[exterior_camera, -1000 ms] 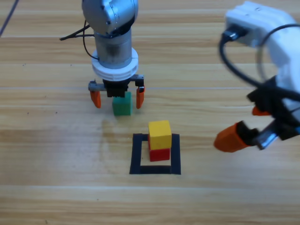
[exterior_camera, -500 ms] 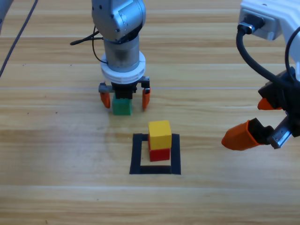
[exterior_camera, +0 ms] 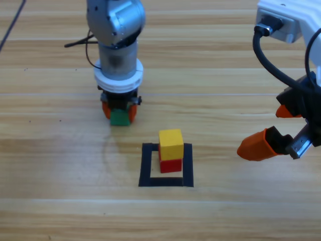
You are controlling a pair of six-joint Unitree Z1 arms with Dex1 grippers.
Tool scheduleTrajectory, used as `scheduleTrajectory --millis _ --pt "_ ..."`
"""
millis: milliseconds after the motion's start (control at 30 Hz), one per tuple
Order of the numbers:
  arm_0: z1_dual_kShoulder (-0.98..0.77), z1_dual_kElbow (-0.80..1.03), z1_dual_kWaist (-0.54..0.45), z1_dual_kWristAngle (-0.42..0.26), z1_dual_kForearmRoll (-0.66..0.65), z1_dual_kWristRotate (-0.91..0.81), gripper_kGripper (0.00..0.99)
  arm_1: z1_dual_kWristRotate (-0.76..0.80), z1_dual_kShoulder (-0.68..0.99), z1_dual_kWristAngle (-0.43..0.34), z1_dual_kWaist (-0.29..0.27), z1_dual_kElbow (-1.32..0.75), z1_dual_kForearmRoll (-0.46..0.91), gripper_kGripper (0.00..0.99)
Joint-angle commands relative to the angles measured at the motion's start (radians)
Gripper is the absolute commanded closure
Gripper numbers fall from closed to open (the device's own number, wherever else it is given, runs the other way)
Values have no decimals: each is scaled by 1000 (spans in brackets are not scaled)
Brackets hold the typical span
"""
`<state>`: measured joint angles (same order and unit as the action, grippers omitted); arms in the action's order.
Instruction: Stack the blocks in the rectangular block: red at the bottom, yellow in the middle, green on top
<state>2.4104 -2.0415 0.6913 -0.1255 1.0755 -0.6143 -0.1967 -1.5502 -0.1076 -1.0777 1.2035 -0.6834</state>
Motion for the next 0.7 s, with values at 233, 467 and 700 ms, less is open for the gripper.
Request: scheduleTrajectory --millis 233,467,700 --pt "-117 11 -19 96 -23 174 982 -7 2 14 25 -24 15 0" --pt "-215 -43 -19 106 80 182 981 -9 10 14 25 -24 15 0" --pt "-254 -247 10 211 273 222 990 -10 18 12 25 -28 15 0"
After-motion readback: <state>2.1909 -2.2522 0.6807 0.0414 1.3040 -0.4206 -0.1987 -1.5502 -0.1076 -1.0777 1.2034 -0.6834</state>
